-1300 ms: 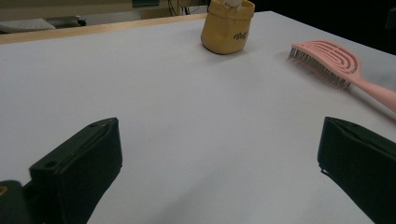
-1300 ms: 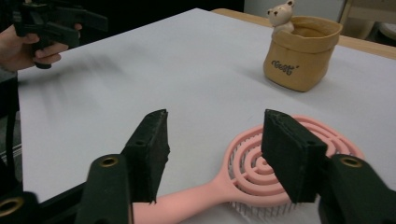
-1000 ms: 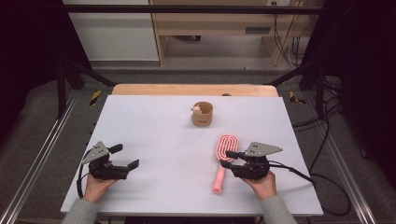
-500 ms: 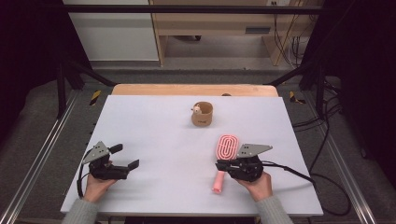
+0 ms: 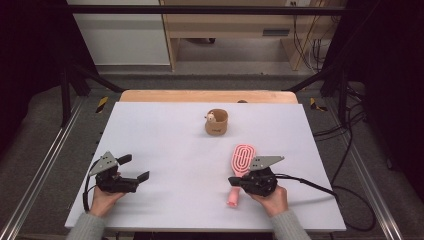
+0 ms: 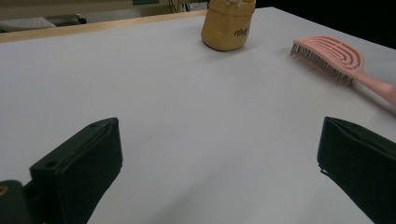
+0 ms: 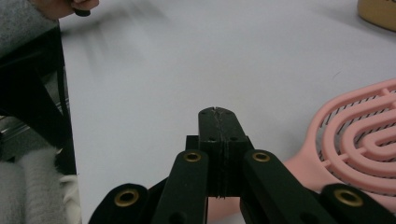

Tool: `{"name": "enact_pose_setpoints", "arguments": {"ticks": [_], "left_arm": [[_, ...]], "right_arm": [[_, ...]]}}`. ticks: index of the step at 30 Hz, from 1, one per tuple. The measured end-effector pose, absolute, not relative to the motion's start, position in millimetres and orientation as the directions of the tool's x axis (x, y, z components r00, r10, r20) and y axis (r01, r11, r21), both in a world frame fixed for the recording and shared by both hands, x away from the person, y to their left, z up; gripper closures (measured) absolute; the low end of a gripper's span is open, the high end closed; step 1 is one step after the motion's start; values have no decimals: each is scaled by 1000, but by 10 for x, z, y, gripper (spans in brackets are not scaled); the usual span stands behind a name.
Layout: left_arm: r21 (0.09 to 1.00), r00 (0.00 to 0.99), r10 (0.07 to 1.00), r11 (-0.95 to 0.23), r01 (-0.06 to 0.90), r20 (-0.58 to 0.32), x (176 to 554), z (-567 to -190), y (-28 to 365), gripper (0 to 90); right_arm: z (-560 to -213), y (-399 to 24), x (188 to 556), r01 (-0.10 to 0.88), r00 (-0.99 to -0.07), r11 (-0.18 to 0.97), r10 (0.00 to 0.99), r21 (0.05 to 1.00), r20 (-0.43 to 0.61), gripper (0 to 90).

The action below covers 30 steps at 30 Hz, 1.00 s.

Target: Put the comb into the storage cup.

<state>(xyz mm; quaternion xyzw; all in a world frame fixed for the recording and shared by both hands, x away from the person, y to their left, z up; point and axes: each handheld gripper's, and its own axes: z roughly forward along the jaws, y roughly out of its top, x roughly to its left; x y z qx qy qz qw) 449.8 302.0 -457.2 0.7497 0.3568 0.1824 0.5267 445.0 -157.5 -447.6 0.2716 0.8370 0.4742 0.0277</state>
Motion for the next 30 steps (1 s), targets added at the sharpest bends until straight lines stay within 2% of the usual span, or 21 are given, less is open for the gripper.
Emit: {"name": "enact_pose_setpoints", "arguments": {"ticks": [15,24,30], "left_arm": [[919,679,727,-194,344,-101,4498,-4574,3018,0],[919,679,727,-193,344,-101,4495,-4573,3019,0],[918,680,727,-196,344,-100,4496,-4574,3017,0]], "right_arm": [[-4585,-1499,4468,463,-850,449,470,765,239,900],[-4611,-1418,4451,439,-866,537,467,720,179,900],[-4595,-1437,4441,440,-862,547,480,712,164,900]]}}
